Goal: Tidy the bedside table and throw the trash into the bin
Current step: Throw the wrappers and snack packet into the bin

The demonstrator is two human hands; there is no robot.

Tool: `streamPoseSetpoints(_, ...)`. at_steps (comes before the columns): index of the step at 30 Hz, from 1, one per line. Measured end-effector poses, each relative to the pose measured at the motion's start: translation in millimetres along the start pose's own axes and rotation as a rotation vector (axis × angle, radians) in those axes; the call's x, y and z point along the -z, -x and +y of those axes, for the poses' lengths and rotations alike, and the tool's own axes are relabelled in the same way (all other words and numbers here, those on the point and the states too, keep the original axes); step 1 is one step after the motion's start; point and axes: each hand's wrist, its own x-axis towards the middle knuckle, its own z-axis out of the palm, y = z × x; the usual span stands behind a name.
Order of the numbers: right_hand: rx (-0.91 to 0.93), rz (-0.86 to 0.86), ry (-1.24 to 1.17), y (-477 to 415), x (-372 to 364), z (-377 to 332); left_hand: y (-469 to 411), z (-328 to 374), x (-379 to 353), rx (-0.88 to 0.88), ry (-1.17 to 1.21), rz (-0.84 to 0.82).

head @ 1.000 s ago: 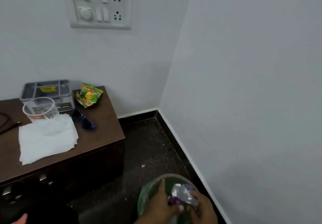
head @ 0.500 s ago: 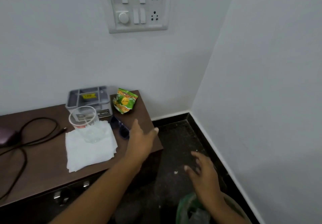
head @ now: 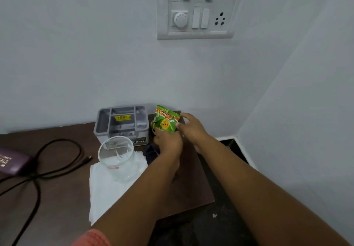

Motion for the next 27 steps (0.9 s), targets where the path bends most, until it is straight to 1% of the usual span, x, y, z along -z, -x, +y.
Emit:
streamPoseSetpoints(3, -0.011, -0.048, 0.03, -17.6, -12.4, 8.2, -10.0, -3.0, -1.8, 0.011, -0.006, -0.021)
streamPoseSetpoints(6, -0.053, -0.073, 0.005, -27.5, -23.2, 14.9, -22.0, -7.0, -1.2, -0.018, -0.009, -0.018)
streamPoseSetpoints(9, -0.073, -0.054, -0.059, -33.0, -31.5, 18.4, -32.5, -12.6, 0.1, -0.036, -0.008, -0.005)
streamPoseSetpoints(14, -0.1, 0.03, -0.234, -25.1, -23.3, 15.8, -18.4, -17.3, -2.4, -0.046, 0.127, -0.077)
streamPoseSetpoints(18, -0.047, 0.078, -0.365, 6.6, 1.2, 9.1, 20.9, -18.7, -0.8, -0.075, 0.23, -0.18)
streamPoseSetpoints(22, -0.017, 0.113, -0.453, 60.7, 38.5, 13.1, 76.9, -20.5, 4.7, -0.118, 0.298, -0.311)
streamPoseSetpoints(24, 0.001, 0.131, -0.452, 95.2, 61.0, 23.3, 108.1, -28.4, 6.7, -0.097, 0.322, -0.369)
streamPoseSetpoints(27, -0.016, 0.15, -0.392, 148.7, 91.9, 51.8, 146.1, -60.9, 0.9, 0.016, 0.286, -0.426)
